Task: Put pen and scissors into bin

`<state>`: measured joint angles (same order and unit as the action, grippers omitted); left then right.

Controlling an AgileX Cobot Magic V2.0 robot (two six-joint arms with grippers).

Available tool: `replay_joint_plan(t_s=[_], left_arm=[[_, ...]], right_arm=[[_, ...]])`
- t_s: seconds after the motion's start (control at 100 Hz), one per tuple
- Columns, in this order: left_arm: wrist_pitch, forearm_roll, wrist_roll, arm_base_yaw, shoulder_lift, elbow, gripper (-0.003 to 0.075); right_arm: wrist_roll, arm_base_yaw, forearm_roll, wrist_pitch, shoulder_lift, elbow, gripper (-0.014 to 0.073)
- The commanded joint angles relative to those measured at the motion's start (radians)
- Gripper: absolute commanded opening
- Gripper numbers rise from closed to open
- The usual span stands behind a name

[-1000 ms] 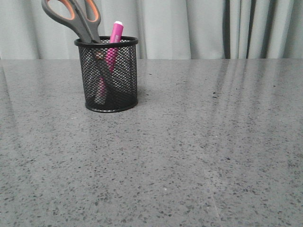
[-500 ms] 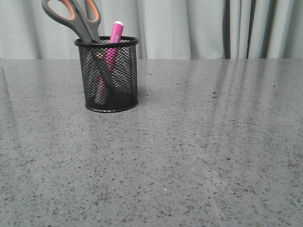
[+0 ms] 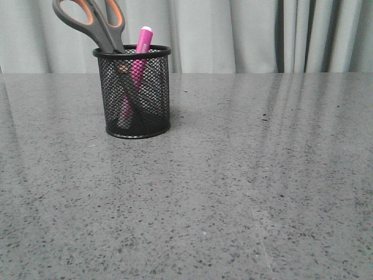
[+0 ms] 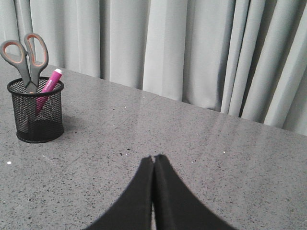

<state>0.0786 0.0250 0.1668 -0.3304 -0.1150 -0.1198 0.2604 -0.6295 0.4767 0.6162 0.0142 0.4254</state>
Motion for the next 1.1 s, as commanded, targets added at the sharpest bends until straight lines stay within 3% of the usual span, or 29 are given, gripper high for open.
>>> replay_joint_plan(t_s=[0.0, 0.16, 0.35, 1.09], left_arm=[[-0.193, 0.007, -0.001, 0.072, 0.019, 0.067, -0.0019], [-0.146, 0.021, -0.001, 0.164, 0.081, 0.167, -0.0019], [0.215, 0.060, -0.016, 0.230, 0.153, 0.166, -0.0019], [0.206, 0.062, -0.016, 0.236, 0.152, 0.166, -0.0019]], right_arm=[[-0.007, 0.006, 0.032, -0.069, 0.013, 0.021, -0.0059], [-0.007, 0.006, 0.032, -0.069, 0.013, 0.021, -0.0059], [-0.007, 0.006, 0.032, -0.069, 0.013, 0.021, -0.0059], [-0.007, 0.006, 0.030, -0.069, 0.013, 0.021, -0.0059]])
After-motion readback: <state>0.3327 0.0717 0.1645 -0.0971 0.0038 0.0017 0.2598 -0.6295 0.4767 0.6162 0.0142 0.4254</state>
